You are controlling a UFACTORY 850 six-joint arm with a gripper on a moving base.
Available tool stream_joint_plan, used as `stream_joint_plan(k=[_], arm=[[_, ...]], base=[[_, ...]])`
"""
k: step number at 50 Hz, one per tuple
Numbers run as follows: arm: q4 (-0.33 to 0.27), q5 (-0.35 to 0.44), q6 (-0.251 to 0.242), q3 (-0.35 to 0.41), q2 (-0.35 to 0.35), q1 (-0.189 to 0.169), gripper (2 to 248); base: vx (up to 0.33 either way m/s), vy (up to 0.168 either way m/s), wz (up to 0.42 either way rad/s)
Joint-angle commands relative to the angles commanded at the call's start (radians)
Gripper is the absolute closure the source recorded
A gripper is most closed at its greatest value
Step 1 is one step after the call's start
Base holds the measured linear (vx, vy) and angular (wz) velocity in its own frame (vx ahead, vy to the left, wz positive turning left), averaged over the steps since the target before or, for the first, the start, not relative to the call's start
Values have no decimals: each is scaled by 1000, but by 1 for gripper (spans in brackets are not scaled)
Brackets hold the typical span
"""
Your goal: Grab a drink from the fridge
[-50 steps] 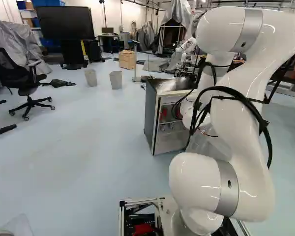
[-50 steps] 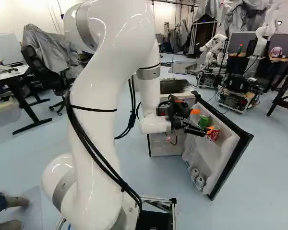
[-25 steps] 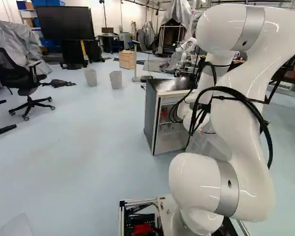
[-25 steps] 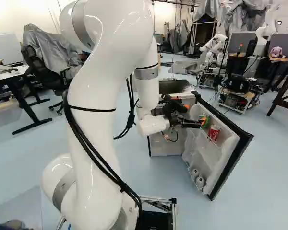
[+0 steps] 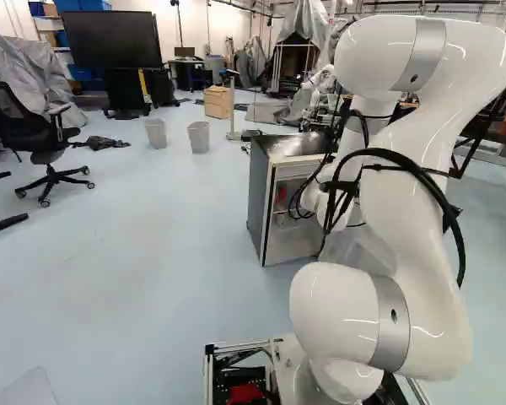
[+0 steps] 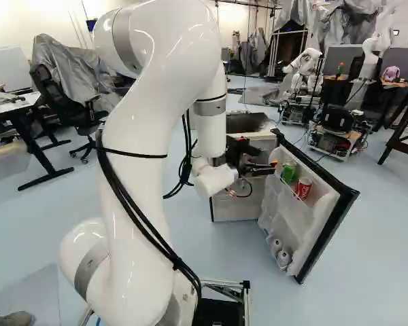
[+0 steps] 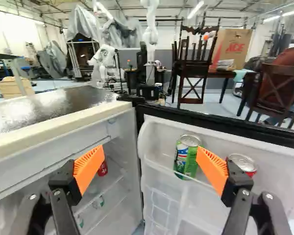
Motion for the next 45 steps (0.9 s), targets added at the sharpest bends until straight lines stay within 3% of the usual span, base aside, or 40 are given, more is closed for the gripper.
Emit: stream_joint_plan(k=[45], arm=[[-461,0,0,-51,-137,-3,3]], base=[[0,0,0]])
